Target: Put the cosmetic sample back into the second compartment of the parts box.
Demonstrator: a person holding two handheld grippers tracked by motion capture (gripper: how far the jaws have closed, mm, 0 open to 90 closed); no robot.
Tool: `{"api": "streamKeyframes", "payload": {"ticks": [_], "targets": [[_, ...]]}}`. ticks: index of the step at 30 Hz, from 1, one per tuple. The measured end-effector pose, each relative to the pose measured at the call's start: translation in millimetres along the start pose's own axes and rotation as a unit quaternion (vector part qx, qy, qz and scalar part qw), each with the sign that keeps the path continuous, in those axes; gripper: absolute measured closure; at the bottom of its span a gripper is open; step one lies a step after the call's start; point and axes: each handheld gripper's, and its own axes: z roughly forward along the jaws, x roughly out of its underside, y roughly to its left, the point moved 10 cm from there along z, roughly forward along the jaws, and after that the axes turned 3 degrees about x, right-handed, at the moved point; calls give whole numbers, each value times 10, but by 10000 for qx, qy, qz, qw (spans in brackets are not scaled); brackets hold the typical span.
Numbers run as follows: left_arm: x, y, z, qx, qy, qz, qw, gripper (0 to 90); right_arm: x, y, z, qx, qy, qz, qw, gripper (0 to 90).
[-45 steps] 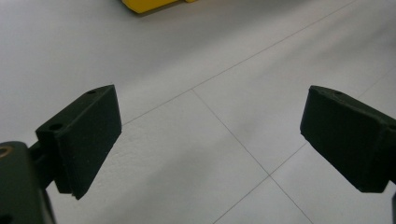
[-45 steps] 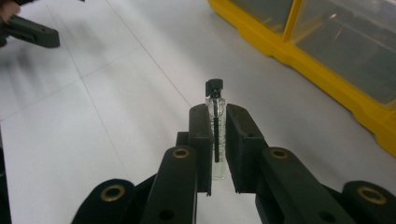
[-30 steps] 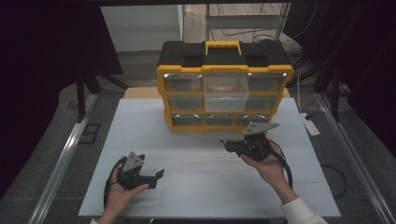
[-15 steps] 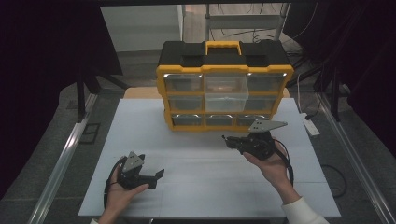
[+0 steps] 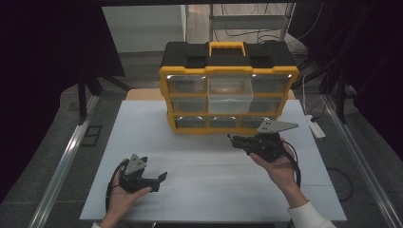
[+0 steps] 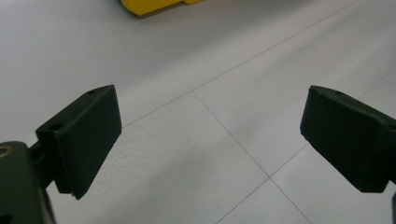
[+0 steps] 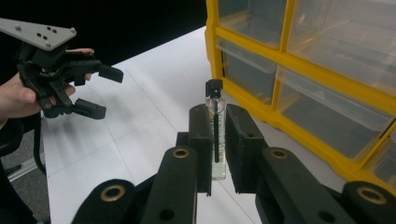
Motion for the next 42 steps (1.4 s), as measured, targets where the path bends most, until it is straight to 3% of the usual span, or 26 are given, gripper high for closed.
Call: {"api": "streamKeyframes", "payload": {"ticks": [18, 42], "targets": [[4, 2, -6, -17, 8, 9, 10000, 58, -187, 17, -151, 41, -357, 2, 9994, 814], [6, 6, -7, -32, 7, -12, 10000, 58, -465, 7, -371, 161, -866, -16, 9961, 814]]}}
